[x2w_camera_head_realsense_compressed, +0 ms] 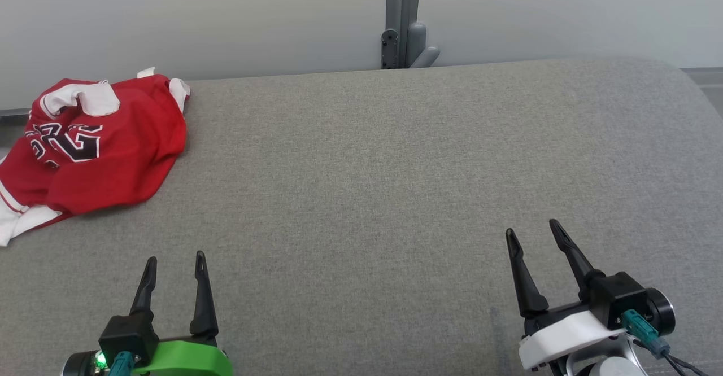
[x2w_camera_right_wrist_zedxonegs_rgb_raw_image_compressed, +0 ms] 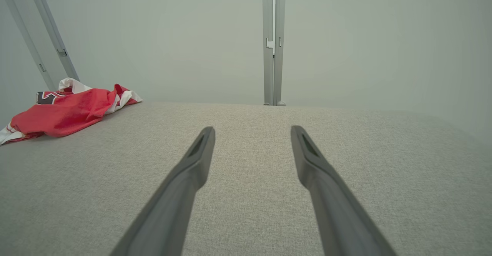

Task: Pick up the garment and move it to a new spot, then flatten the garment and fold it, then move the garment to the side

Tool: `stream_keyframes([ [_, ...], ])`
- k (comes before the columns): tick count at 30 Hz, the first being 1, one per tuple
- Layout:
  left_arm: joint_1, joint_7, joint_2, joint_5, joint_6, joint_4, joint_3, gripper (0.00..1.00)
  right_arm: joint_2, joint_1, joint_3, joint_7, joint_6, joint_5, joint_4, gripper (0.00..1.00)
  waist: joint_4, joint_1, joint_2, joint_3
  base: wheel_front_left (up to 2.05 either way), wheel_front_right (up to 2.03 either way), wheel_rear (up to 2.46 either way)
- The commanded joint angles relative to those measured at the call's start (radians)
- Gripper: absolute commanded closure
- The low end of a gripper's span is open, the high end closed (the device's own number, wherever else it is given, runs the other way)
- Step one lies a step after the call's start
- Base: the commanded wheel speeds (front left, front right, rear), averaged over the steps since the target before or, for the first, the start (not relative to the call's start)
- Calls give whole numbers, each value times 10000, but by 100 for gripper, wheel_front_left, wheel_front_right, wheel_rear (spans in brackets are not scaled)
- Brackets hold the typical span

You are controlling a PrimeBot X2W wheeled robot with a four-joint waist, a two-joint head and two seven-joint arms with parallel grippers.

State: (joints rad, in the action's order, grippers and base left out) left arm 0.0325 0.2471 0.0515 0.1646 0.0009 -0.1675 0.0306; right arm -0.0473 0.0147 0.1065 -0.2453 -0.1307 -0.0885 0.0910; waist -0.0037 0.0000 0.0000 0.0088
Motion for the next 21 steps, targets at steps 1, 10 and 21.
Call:
stream_keyframes([
  [1, 118, 44, 12, -198, -1, 39, -33, 0, -45, 84, 23, -79, 0, 193, -83, 0, 0, 0, 0, 0, 0, 0, 0],
  [10, 169, 197, 0, -654, -70, 27, -53, 0, -51, 147, 98, -213, 0, 804, -139, 0, -7, 0, 0, -12, 0, 0, 0],
  [21, 152, 191, -4, -389, -74, -4, -13, 0, -50, 166, 74, -209, 0, 695, -145, 0, 21, 0, 0, -57, 0, 0, 0],
])
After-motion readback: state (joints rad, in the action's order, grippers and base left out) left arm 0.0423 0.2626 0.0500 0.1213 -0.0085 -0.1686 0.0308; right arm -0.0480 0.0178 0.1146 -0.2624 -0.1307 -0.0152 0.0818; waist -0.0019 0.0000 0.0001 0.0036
